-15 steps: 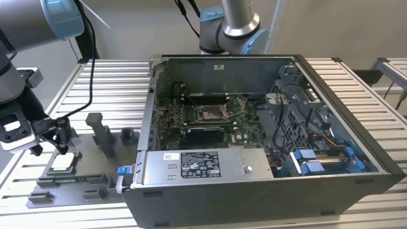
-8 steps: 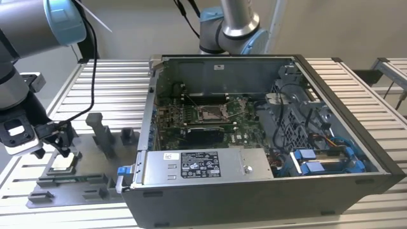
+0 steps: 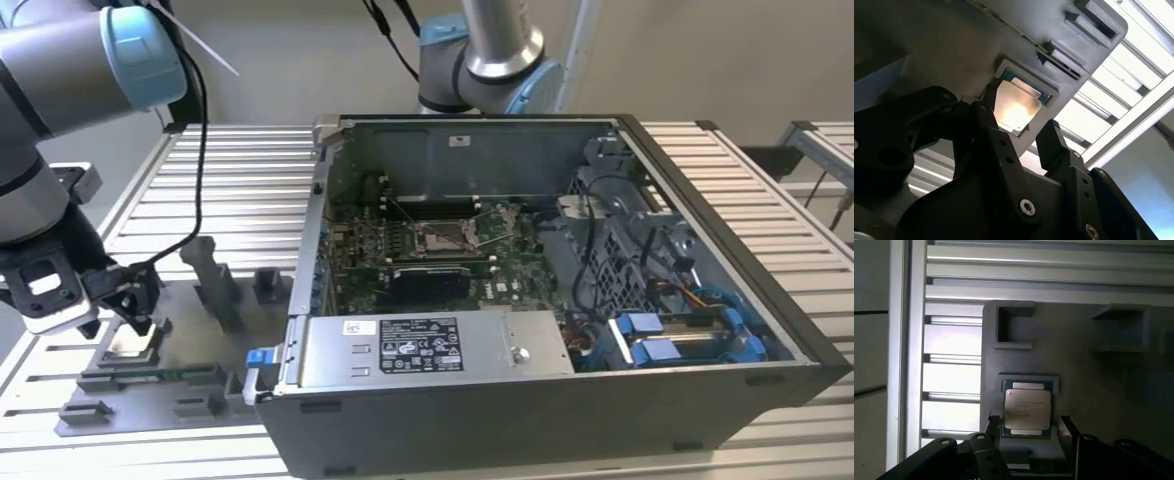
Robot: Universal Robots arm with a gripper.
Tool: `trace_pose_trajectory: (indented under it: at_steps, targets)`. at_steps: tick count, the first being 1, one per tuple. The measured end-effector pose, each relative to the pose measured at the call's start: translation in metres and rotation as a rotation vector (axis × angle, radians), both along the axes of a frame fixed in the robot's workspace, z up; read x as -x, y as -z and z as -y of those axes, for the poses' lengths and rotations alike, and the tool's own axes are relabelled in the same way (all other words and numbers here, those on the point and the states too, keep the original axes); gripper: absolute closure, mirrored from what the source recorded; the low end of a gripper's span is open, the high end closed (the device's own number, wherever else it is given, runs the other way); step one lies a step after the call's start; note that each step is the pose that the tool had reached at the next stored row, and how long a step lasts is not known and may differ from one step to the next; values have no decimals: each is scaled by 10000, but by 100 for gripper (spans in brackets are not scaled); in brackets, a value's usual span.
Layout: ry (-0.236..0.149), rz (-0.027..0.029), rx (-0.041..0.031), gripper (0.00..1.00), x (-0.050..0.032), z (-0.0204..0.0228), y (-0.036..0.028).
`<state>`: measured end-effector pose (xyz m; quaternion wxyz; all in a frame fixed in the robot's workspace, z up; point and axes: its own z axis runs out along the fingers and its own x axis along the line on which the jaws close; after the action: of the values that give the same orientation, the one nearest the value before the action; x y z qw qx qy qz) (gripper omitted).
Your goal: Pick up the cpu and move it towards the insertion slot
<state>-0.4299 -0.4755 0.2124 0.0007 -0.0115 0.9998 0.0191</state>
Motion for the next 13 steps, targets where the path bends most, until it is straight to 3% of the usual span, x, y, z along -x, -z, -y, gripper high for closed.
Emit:
trace_pose_trajectory:
  at_steps: [7,13]
  targets:
    - [-19,4,1,0,-1,-53,128]
    - [-160,7,0,0,16,-57,223]
